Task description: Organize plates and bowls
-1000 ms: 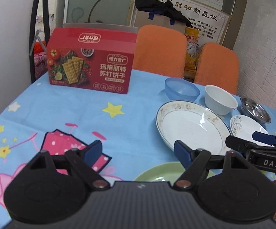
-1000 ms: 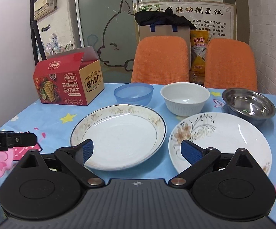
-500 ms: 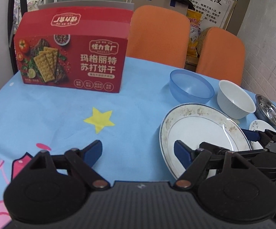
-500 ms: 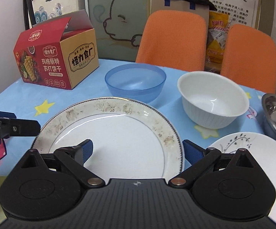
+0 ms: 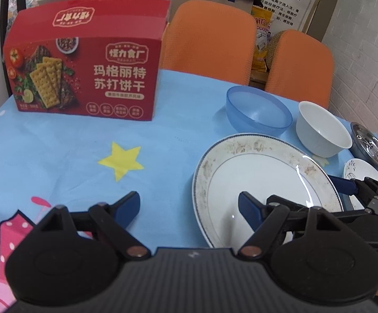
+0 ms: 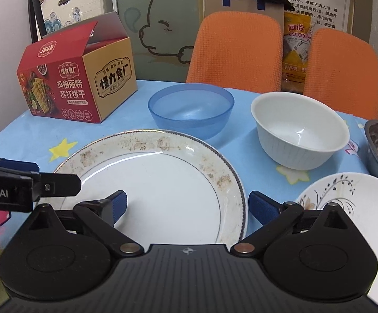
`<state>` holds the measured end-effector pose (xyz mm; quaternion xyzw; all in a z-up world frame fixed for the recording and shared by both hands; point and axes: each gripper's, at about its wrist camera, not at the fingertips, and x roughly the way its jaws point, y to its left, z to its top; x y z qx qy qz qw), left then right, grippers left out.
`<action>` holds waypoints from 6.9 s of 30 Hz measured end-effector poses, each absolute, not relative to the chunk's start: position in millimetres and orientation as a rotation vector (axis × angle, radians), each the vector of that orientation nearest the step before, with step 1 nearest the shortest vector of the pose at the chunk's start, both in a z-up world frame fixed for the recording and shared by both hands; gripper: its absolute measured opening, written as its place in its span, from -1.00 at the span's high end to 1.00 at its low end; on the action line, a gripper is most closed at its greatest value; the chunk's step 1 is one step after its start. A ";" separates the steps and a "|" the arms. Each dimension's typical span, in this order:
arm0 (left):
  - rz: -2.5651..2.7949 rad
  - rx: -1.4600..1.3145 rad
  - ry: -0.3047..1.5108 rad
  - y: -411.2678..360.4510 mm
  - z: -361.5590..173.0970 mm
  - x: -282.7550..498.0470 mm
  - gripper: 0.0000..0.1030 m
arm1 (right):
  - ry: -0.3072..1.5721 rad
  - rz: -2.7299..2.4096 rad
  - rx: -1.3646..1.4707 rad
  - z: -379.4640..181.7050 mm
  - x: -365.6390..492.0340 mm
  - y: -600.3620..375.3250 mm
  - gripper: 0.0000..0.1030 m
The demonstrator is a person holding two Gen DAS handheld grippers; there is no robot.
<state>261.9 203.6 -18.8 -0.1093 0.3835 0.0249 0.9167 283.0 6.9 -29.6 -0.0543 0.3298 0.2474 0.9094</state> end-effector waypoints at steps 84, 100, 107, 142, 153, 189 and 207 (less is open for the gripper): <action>-0.007 -0.149 0.722 177.9 -14.1 278.6 0.28 | 0.528 0.570 -0.071 -18.2 263.5 3.3 -1.00; -0.005 -0.206 0.729 191.8 -16.6 275.9 -0.22 | 0.599 0.544 -0.064 -33.3 275.2 4.4 -1.00; -0.007 -0.187 0.792 187.7 -28.5 282.5 -0.20 | 0.622 0.543 -0.163 -37.1 271.6 12.0 -1.00; 0.117 -0.137 0.748 158.7 6.1 126.6 0.22 | 0.570 0.594 0.003 -4.5 125.8 -12.5 -1.00; 0.139 -0.107 0.740 159.0 -19.2 96.0 0.15 | 0.563 0.584 -0.079 -25.2 99.2 -2.1 -1.00; -0.048 -0.006 0.684 47.9 20.9 142.3 -0.46 | 0.517 0.329 0.305 -20.0 129.5 -181.3 -1.00; -0.154 -0.179 0.907 12.9 -15.8 312.6 -0.46 | 0.692 0.282 0.117 -39.3 270.7 -189.5 -1.00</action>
